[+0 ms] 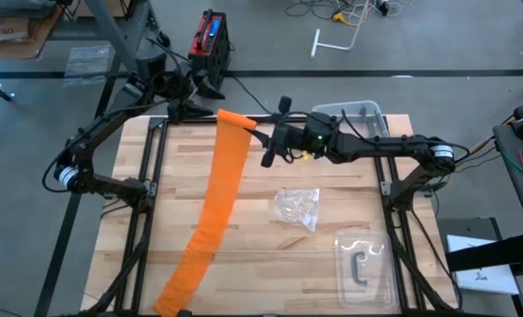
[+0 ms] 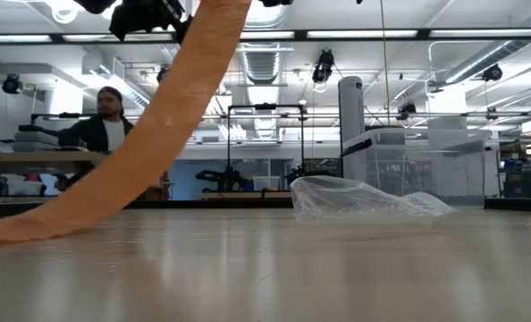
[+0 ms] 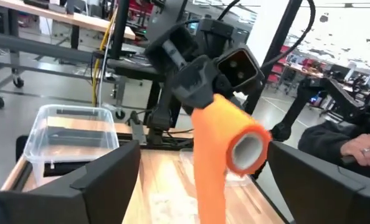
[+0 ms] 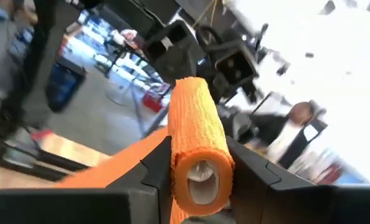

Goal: Roll bandage
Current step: Roll the orange bandage

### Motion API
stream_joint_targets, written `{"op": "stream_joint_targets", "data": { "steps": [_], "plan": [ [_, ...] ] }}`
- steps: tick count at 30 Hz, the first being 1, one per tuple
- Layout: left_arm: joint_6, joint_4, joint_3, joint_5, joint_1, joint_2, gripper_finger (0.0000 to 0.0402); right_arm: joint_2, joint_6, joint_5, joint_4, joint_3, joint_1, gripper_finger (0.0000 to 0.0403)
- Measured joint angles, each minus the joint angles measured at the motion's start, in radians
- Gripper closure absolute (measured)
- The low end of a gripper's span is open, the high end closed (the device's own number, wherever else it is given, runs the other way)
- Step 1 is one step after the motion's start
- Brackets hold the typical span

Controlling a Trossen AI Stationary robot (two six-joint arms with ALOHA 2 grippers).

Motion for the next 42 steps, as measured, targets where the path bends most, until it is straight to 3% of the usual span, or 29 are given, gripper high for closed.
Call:
{"op": "stream_joint_targets", "data": {
  "steps": [9,14,19,27,33,38,42],
  "plan": [
    [-0.08,0.033,0.0,0.031,-0.037,0.006,0.0045,0.043,-0.349,0.048,0.026,-0.004,0.0,0.0299],
    [-0.054,0.032,0.0,0.012,-0.056,0.015,0.0047,0.073,-0.395,0.095,0.082,-0.002,0.0,0.0303],
    [-0.008,0.03,0.0,0.007,-0.038,0.015,0.0052,0.062,-0.198,0.106,0.094,-0.002,0.0,0.03],
    [0.029,0.033,0.0,0.005,-0.03,0.015,0.0051,0.0,0.382,0.154,0.068,-0.002,-0.025,0.029],
    [0.037,0.024,0.0,-0.024,-0.03,0.015,0.0048,-0.039,0.77,0.13,-0.001,-0.001,-0.057,0.0298],
    [0.044,0.009,0.0,-0.072,-0.036,0.018,0.0057,-0.043,0.987,0.044,-0.007,-0.001,-0.089,0.0294],
    [0.045,0.007,0.0,-0.076,-0.039,0.023,0.0066,-0.04,1.007,0.043,-0.008,-0.003,-0.097,0.029]
  ]
}}
